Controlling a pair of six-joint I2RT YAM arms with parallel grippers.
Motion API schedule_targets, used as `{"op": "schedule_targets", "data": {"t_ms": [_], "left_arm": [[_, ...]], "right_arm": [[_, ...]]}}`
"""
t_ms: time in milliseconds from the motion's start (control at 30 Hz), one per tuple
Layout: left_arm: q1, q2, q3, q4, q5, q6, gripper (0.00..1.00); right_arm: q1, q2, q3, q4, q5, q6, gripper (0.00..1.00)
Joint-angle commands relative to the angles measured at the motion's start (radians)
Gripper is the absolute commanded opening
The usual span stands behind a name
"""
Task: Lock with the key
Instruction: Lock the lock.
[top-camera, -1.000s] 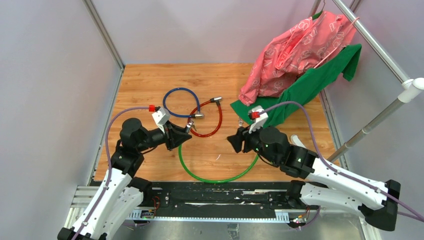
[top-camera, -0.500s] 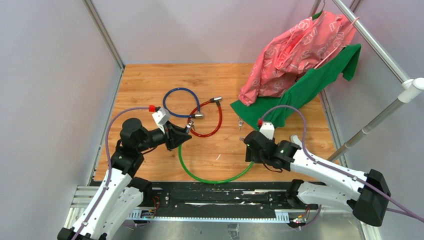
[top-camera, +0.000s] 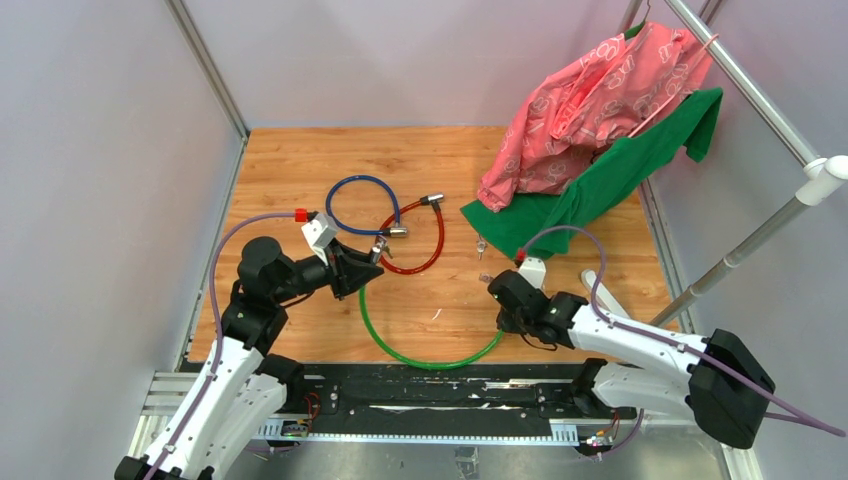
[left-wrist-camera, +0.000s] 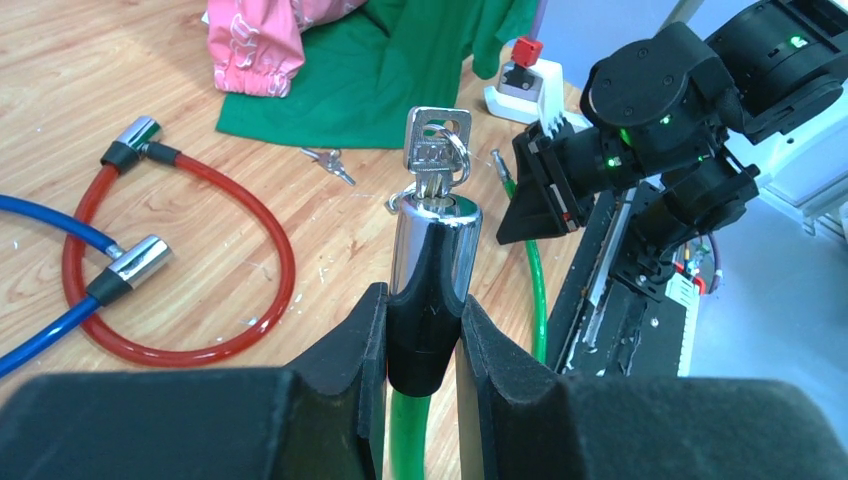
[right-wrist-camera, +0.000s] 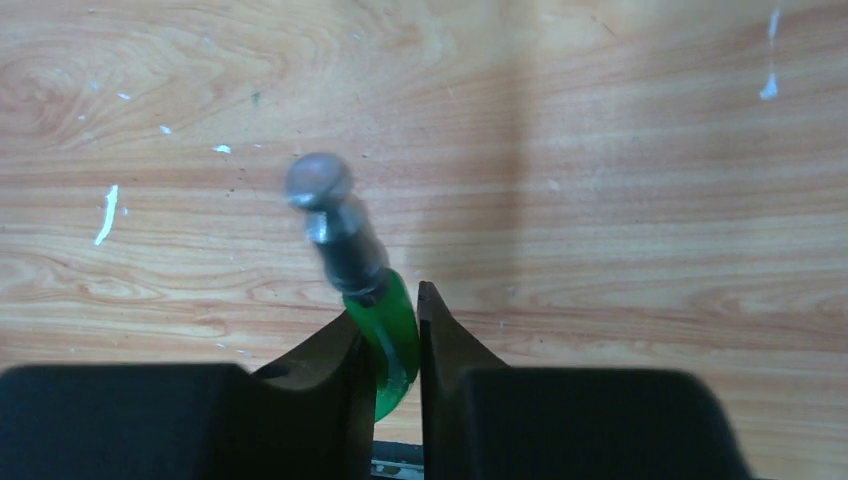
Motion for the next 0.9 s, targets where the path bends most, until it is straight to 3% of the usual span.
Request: {"op": "schedule_targets", "data": {"t_ms": [0, 33, 200, 367, 533, 733, 867], "left_arm": [[0.000, -0.012, 0.017, 0.037, 0.015, -0.030, 0.00], [0.000, -0.010, 0.018, 0.042, 0.031, -0.035, 0.00], [-0.001, 0.036, 0.048, 0.042, 0.121, -0.030, 0.00], [-0.016, 0.113, 0.103, 0.009, 0.175, 0.029, 0.00], [-0.052, 0.165, 0.157, -0.055, 0.130, 0.125, 0.00], [-0.067, 0.208, 0.238, -0.247, 0.118, 0.364, 0.00], [-0.095, 0.233, 0.263, -0.221, 0.105, 0.368, 0.00]], "right_arm": [[-0.014, -0.016, 0.001, 0.081, 0.027, -0.099, 0.06], [-0.013, -0.034, 0.024, 0.104, 0.000, -0.193, 0.00], [0.066, -0.163, 0.137, 0.233, -0.220, -0.711, 0.00], [0.166, -0.155, 0.223, 0.324, -0.406, -0.964, 0.00], [0.195, -0.016, 0.346, 0.324, -0.504, -1.007, 0.00], [0.197, 0.107, 0.454, 0.286, -0.530, -0.966, 0.00], [0.198, 0.151, 0.472, 0.309, -0.528, -0.957, 0.00]]}}
